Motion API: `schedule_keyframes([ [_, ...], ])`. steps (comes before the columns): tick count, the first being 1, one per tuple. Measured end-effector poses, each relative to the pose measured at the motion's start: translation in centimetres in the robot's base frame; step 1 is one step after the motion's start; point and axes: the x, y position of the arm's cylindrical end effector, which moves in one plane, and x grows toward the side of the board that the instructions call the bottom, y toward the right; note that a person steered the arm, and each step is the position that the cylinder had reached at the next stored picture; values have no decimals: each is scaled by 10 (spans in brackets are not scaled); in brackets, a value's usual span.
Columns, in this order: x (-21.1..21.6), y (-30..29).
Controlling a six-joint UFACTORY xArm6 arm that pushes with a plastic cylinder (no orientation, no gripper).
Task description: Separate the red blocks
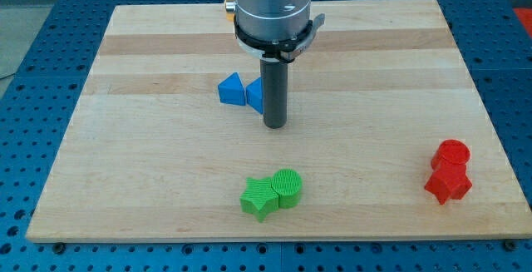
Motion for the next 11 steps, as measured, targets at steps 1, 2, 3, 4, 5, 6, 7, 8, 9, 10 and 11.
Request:
schedule_keyframes([
  [1, -1, 0],
  [2, -1, 6],
  [3, 3, 87],
  [4, 0, 180],
  [5, -6, 272],
  [6, -6, 349],
  [7, 3, 349],
  [8, 69, 349],
  [9, 105, 337],
  [10, 107, 287],
  [11, 79, 213],
])
